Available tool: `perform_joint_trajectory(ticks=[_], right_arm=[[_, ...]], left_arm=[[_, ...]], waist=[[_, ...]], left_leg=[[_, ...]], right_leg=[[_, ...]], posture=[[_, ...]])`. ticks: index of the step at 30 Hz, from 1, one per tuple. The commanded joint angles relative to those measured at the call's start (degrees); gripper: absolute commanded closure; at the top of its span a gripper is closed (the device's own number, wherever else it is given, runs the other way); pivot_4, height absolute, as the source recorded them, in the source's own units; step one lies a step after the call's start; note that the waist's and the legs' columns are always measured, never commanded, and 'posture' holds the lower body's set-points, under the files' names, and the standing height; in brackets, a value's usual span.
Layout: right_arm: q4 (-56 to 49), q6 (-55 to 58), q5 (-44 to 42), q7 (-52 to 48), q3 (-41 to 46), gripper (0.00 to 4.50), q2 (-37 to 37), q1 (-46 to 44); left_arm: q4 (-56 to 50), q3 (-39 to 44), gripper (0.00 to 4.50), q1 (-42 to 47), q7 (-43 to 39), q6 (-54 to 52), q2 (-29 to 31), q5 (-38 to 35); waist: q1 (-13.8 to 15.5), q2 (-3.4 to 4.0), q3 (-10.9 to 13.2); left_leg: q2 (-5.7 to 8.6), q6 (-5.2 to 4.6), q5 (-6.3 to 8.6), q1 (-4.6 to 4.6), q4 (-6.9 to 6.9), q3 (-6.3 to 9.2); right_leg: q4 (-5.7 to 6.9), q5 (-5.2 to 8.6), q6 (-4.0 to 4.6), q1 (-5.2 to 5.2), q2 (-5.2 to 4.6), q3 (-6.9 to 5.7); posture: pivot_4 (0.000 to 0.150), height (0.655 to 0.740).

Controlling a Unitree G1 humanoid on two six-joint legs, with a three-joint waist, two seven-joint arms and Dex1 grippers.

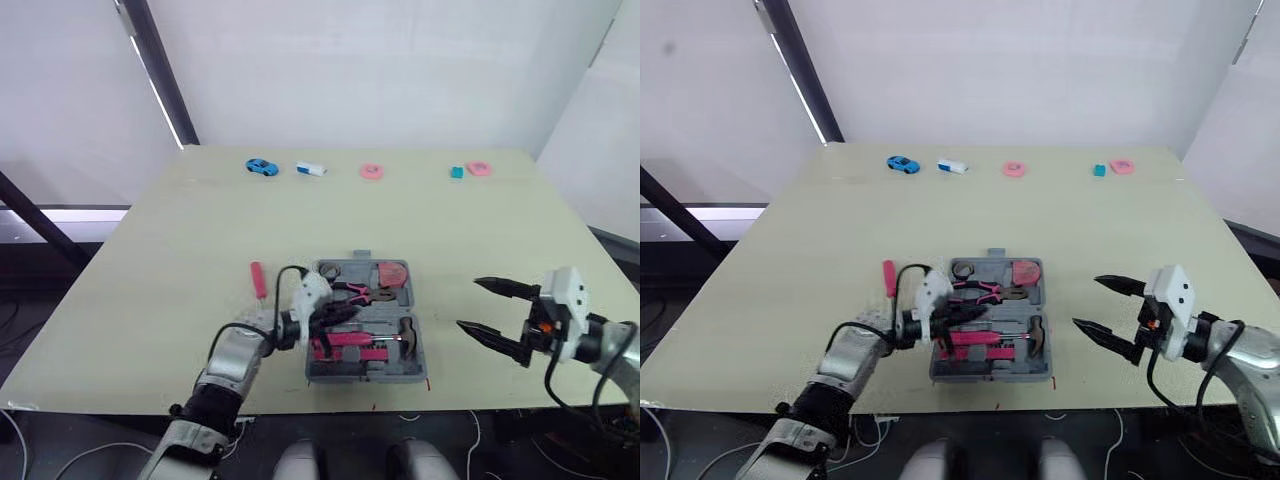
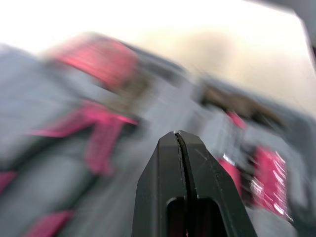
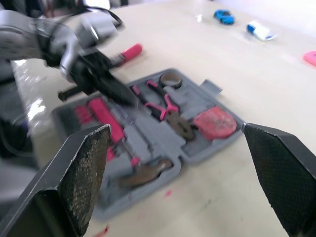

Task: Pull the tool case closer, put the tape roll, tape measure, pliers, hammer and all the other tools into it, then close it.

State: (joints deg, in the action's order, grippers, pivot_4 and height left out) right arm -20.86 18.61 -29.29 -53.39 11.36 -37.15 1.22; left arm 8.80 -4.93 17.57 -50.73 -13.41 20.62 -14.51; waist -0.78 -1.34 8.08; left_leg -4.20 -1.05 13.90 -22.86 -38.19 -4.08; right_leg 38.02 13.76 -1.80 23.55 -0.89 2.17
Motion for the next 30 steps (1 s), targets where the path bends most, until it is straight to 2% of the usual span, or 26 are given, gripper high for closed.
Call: perform_joint_trajectory(ticks=[1, 5, 8, 11, 15, 16, 18, 24, 27, 30], right_arm=[[2.75, -4.10, 3.61, 5.16, -2.23, 0.00, 4.38, -2.79], [7.89, -7.24, 7.95, 9.61, -4.79, 0.00, 8.86, -6.23], [13.55, -11.39, 10.13, 9.50, -5.47, 0.00, 10.06, -7.08], [18.13, -15.49, 10.30, 8.08, -3.43, 0.00, 9.37, -5.46], [19.62, -18.61, 9.03, 5.62, 0.32, 0.00, 6.66, 0.17], [18.93, -18.74, 8.50, 4.68, 1.57, 0.00, 5.57, 2.77], [17.11, -18.44, 7.24, 2.83, 4.19, 0.00, 3.55, 8.01], [14.34, -16.77, 4.10, 0.13, 7.83, 0.00, 0.57, 15.10], [13.62, -15.90, 3.41, -0.24, 7.91, 0.00, 0.46, 15.46], [10.69, -13.86, 1.63, -0.31, 6.99, 0.00, 0.58, 14.18]], left_arm=[[-8.61, 9.37, 4.46, -5.93, 8.63, -2.55, -0.82, -4.72], [-14.23, 17.96, 4.46, -14.02, 12.78, -4.13, 0.13, -8.70], [-17.46, 22.32, 4.46, -20.40, 12.44, -4.43, 0.97, -11.70], [-19.35, 24.93, 3.72, -28.02, 11.69, -2.68, 1.58, -11.96], [-20.33, 28.46, 1.70, -35.59, 11.21, -1.00, 2.20, -12.71], [-20.51, 29.34, 1.33, -37.57, 10.84, -0.67, 2.41, -12.95], [-20.75, 31.09, 0.13, -40.68, 10.43, -0.38, 2.64, -13.55], [-21.45, 32.07, 0.13, -45.39, 9.80, -0.21, 2.70, -14.41], [-22.35, 31.97, 0.13, -45.78, 10.13, -0.89, 2.53, -15.19], [-25.91, 30.68, 0.13, -43.51, 13.93, -4.91, 2.81, -15.70]], waist=[[-0.08, 0.01, 0.00], [0.11, -0.04, 0.11], [0.00, -0.07, 0.12], [0.30, -0.06, 0.13], [0.41, -0.08, 0.16], [0.41, -0.07, 0.17], [0.40, -0.07, 0.17], [-0.27, -0.10, 0.20], [-0.21, -0.10, 0.22], [-0.05, -0.15, 0.28]], left_leg=[[0.00, 0.00, 0.00, 0.01, 0.02, -0.04], [0.01, 0.00, 0.00, 0.00, 0.06, -0.08], [-0.02, 0.01, 0.00, 0.00, 0.06, -0.15], [0.01, 0.01, 0.00, 0.00, 0.12, -0.17], [0.03, 0.01, 0.01, -0.02, 0.17, -0.23], [0.02, 0.01, 0.02, -0.02, 0.17, -0.23], [-0.02, 0.02, 0.02, 0.02, 0.18, -0.16], [-0.05, 0.03, 0.03, 0.10, 0.37, -0.13], [-0.10, 0.26, 0.16, 0.11, 0.38, -0.12], [-0.10, 0.29, 0.18, 0.04, 0.43, -0.13]], right_leg=[[-0.01, 0.00, 0.00, 0.00, -0.01, 0.04], [-0.01, -0.03, 0.10, 0.06, -0.02, 0.04], [-0.02, 0.00, 0.21, 0.08, -0.04, 0.06], [-0.06, -0.03, 0.28, 0.10, -0.10, 0.05], [-0.14, -0.01, 0.27, 0.11, -0.19, 0.08], [-0.14, 0.01, 0.26, 0.12, -0.20, 0.08], [-0.13, 0.13, 0.08, 0.13, -0.23, 0.08], [-0.16, 0.16, 0.04, 0.32, -0.27, 0.28], [-0.15, 0.16, 0.04, 0.43, -0.27, 0.29], [-0.19, 0.16, 0.04, 0.49, -0.30, 0.29]], posture=[[0.150, 0.7400], [0.150, 0.7400], [0.150, 0.7400], [0.150, 0.7400], [0.150, 0.7400], [0.150, 0.7400], [0.150, 0.7400], [0.150, 0.7400], [0.150, 0.7400], [0.150, 0.7400]])
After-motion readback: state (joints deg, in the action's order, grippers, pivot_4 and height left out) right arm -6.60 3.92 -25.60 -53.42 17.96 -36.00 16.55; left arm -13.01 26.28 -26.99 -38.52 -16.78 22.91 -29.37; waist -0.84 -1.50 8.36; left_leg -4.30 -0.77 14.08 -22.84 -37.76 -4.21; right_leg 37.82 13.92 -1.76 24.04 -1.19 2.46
